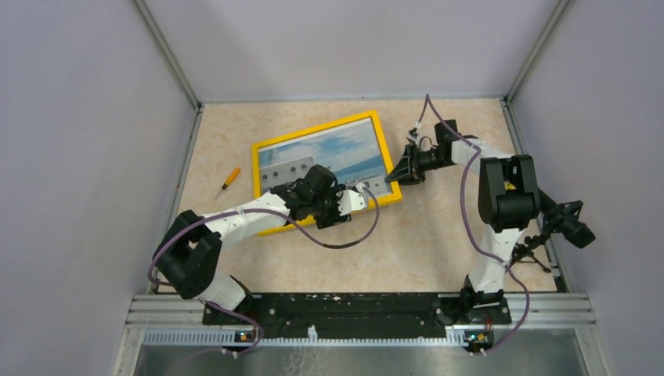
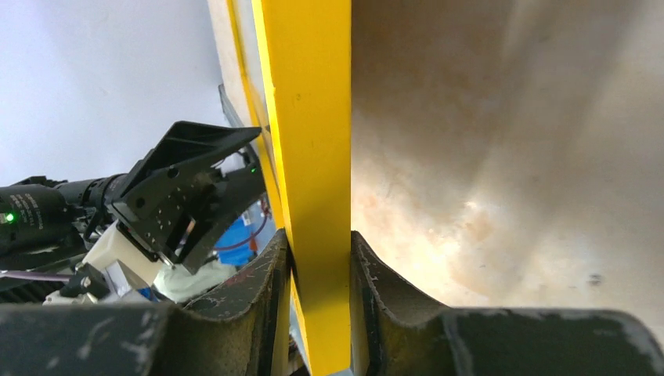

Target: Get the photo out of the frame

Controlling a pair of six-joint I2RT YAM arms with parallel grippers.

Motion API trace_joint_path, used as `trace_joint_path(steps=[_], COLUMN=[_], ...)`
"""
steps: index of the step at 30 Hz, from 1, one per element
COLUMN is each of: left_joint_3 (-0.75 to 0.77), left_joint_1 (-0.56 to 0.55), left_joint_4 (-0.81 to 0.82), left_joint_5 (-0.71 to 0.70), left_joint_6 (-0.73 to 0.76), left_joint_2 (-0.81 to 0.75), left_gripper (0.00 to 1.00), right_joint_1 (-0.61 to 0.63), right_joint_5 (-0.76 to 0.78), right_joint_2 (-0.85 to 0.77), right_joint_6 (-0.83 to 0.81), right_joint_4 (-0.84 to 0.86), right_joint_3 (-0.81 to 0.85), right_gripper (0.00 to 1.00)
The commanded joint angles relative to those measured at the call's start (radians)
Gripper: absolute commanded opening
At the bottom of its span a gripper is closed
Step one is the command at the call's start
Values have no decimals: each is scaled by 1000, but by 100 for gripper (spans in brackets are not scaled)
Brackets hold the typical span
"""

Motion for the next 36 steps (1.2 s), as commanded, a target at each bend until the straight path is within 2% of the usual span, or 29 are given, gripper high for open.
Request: trace_joint_path(steps=[1,5,9,17,25,30,36], left_joint_3=[8,14,102,331,377,450,544], left_joint_1=[-33,-27,0,182,218,290,409], left_joint_4=[130,139,76,-20,9,-33,-79], left_joint_5=[46,-56,-102,-77,-178,-90,93], left_joint_6=[-36,-91,-144,-312,-278,-352,-509], left_joint_2=[-77,-135,-149,-106,-75,-42,16], left_gripper=[70,98,99,99,99,99,99], right_joint_1=[52,50,50,43,30,30,32], right_joint_5=[-108,-58,64,239,416,501,570], right_joint_2=[-106,-140,-171,-208,-219,-203,-110], right_joint_6=[-2,-1,-21,-70,-177,-243,-338], right_joint_4=[-97,-108,-160,-266,-357,-390,-470], right_joint_3=[88,154,243,442,659,807,1168], right_gripper=[0,0,0,0,0,0,0])
